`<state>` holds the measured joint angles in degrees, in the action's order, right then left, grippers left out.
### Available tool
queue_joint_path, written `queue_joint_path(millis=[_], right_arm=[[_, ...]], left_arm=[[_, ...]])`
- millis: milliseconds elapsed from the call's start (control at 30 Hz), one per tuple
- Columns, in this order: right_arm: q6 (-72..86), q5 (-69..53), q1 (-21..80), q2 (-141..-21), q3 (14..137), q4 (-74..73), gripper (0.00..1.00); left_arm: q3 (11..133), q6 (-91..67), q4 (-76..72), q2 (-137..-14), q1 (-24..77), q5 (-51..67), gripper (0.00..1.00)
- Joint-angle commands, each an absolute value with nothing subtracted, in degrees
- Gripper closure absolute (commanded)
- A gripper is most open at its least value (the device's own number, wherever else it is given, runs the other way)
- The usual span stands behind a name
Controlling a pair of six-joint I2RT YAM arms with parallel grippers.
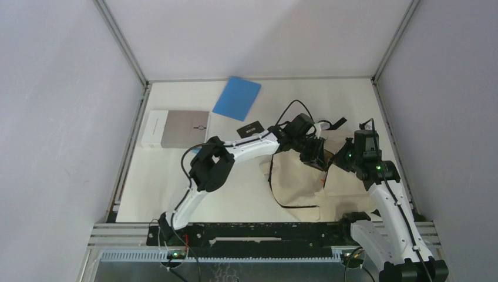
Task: Pack the student bag
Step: Place the stationery in the student bag.
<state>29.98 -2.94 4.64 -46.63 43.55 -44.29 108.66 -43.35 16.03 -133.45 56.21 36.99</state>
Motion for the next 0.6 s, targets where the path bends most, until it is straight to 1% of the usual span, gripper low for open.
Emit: queue_joint_path(millis=[0,100,200,367,467,567], right_arm=[[30.7,-3.4,5.2,-46.2,44.3,-41.5,1.0],[30.9,-3.8,5.2,-46.6,44.4,-41.1,1.0],[31.1,-3.9,5.4,-46.9,44.4,-40.7,1.0],[31.4,-3.9,6.0,-47.1,44.4,-40.4,1.0],[31.5,-3.7,6.2,-46.9,44.4,-40.6,1.0],[31.5,-3.4,6.2,-46.7,44.4,-40.7,1.0]], left_arm=[[102.8,-38.2,17.8,-124.1,56.5,35.0,0.69],[100.5,-36.7,20.1,-122.4,56.5,33.7,0.68],[99.4,-37.0,20.3,-122.7,56.5,35.6,0.68],[100.5,-38.9,19.0,-125.2,56.7,40.4,0.63],[101.6,-40.1,17.9,-126.1,57.0,41.4,0.66],[103.0,-41.6,16.9,-127.8,57.4,42.6,0.71]])
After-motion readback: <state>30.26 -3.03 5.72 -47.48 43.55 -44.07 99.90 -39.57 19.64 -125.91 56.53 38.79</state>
